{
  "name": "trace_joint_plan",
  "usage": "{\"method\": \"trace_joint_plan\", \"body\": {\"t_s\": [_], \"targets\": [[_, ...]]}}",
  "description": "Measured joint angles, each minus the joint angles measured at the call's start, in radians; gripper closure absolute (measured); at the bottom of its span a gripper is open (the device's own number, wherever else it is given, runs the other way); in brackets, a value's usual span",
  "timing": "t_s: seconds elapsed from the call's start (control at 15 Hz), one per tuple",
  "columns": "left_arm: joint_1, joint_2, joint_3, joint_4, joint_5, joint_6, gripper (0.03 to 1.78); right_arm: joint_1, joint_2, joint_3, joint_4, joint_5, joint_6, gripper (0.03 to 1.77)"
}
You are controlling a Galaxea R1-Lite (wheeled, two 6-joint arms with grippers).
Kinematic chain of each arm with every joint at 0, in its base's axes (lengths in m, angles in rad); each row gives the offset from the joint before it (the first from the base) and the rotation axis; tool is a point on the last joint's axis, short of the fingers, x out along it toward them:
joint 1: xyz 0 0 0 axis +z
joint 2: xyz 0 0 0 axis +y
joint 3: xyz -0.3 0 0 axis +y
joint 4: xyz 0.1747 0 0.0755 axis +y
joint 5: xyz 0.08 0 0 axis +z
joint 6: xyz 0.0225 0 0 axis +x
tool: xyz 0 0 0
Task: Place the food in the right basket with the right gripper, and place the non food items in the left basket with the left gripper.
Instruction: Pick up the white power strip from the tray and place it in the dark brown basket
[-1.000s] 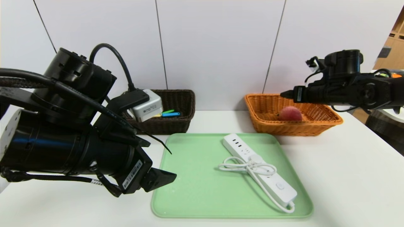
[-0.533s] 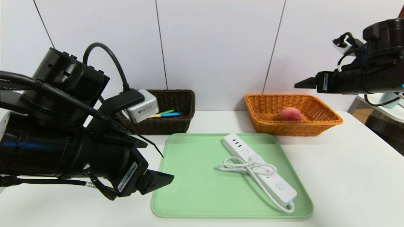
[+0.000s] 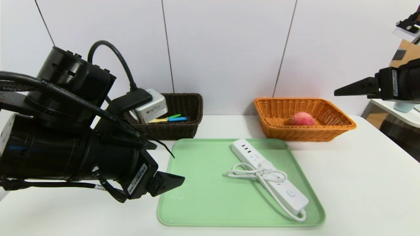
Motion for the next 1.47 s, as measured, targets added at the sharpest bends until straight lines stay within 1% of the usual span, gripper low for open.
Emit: {"method": "trace_joint_plan", "body": {"t_s": [0.2, 0.4, 0.53, 0.67, 0.8, 0.87, 0.93, 1.0, 1.13, 1.2, 1.47], "targets": [[0.000, 0.018, 0.000, -0.034, 0.000, 0.003, 0.12, 0.008, -0.064, 0.000, 0.121, 0.009, -0.011, 0.11], [0.000, 0.057, -0.004, -0.111, -0.001, 0.007, 0.12, 0.014, -0.111, 0.014, 0.235, 0.013, -0.036, 0.11], [0.000, 0.090, -0.008, -0.149, -0.002, 0.011, 0.12, 0.017, -0.133, 0.044, 0.278, 0.013, -0.054, 0.11], [-0.002, 0.121, -0.015, -0.176, -0.003, 0.012, 0.12, 0.018, -0.147, 0.097, 0.283, 0.012, -0.073, 0.11], [-0.003, 0.147, -0.019, -0.195, -0.003, 0.012, 0.12, 0.018, -0.154, 0.175, 0.269, 0.016, -0.078, 0.11], [-0.003, 0.161, -0.022, -0.206, -0.003, 0.013, 0.12, 0.019, -0.154, 0.220, 0.240, 0.027, -0.079, 0.11], [-0.003, 0.172, -0.025, -0.210, -0.003, 0.012, 0.12, 0.019, -0.152, 0.259, 0.199, 0.040, -0.079, 0.11], [-0.003, 0.184, -0.032, -0.211, -0.003, 0.012, 0.12, 0.019, -0.145, 0.301, 0.132, 0.049, -0.079, 0.11], [-0.004, 0.208, -0.047, -0.212, -0.004, 0.012, 0.12, 0.020, -0.119, 0.351, 0.016, 0.056, -0.078, 0.11], [-0.005, 0.220, -0.057, -0.212, -0.005, 0.011, 0.12, 0.021, -0.102, 0.361, -0.011, 0.060, -0.077, 0.11], [-0.027, 0.279, -0.112, -0.213, -0.005, 0.001, 0.12, 0.023, -0.034, 0.364, -0.034, 0.065, -0.078, 0.11]]}}
